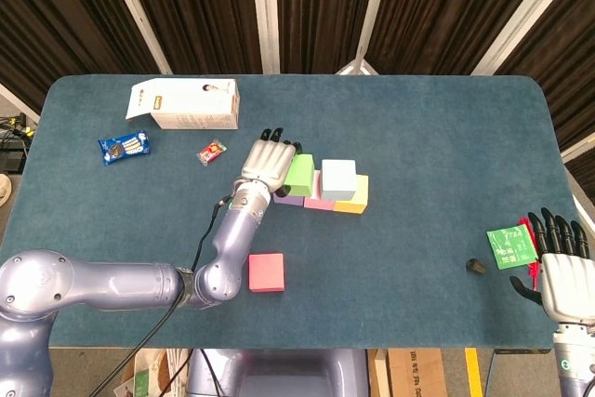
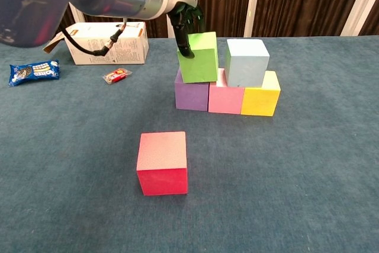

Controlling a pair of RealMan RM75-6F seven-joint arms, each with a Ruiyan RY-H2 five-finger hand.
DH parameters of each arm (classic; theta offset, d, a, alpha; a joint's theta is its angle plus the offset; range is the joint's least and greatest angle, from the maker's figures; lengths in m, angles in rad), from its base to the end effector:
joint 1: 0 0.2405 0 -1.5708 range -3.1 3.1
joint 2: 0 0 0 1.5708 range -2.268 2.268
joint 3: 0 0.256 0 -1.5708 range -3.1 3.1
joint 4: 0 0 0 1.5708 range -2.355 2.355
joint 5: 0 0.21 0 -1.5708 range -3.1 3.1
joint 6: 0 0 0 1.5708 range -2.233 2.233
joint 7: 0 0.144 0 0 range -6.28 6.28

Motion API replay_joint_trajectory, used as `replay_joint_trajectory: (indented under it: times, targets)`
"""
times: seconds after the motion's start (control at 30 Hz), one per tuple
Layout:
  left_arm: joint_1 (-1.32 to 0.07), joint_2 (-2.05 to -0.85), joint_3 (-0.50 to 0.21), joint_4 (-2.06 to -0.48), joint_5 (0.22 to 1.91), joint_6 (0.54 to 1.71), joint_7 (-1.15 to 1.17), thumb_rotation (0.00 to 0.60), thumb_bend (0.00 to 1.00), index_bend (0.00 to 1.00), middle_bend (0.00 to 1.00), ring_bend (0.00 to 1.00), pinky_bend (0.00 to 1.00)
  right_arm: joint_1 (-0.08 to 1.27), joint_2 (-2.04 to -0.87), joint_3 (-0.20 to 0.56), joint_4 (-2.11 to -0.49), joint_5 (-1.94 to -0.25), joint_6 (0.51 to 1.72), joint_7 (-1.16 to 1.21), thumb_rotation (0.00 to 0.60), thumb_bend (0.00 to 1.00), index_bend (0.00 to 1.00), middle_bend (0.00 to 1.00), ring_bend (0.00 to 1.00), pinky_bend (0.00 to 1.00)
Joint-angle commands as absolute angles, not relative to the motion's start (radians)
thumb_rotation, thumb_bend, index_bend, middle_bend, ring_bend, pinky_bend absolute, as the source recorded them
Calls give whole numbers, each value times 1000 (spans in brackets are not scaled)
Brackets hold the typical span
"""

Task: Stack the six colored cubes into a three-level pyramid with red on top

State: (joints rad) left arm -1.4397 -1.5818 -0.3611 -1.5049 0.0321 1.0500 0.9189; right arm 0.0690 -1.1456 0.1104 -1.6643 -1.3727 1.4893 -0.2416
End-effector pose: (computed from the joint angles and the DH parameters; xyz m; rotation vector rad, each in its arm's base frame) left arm 0.0475 0.4060 -0.0177 -1.8248 -0.9717 -0.7076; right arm -0.3130 -0.1865 0.1610 1.2954 -0.8149 0.7429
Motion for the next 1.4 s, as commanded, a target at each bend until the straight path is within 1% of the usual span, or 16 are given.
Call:
replay_joint_trajectory:
  times: [0.03, 0.5, 1.4]
  targets:
    - [-1465, -1600, -364, -1493, 7, 1068, 956, 600, 391, 261, 241, 0, 0, 69, -1145, 111, -1664, -1371, 1489, -240, 600, 168, 0, 0, 0, 0]
    - [-1498, -1639, -385, -1455, 13, 1111, 1014, 600, 391, 262, 235, 0, 0, 70, -1146, 113, -1663, -1364, 1484, -245, 600, 168, 0, 0, 0, 0]
    - [-1490, -1660, -415, -1436, -3, 1103, 1051, 600, 389, 257, 233, 0, 0, 70, -1145, 116, -1667, -1354, 1484, -252, 600, 168, 0, 0, 0, 0]
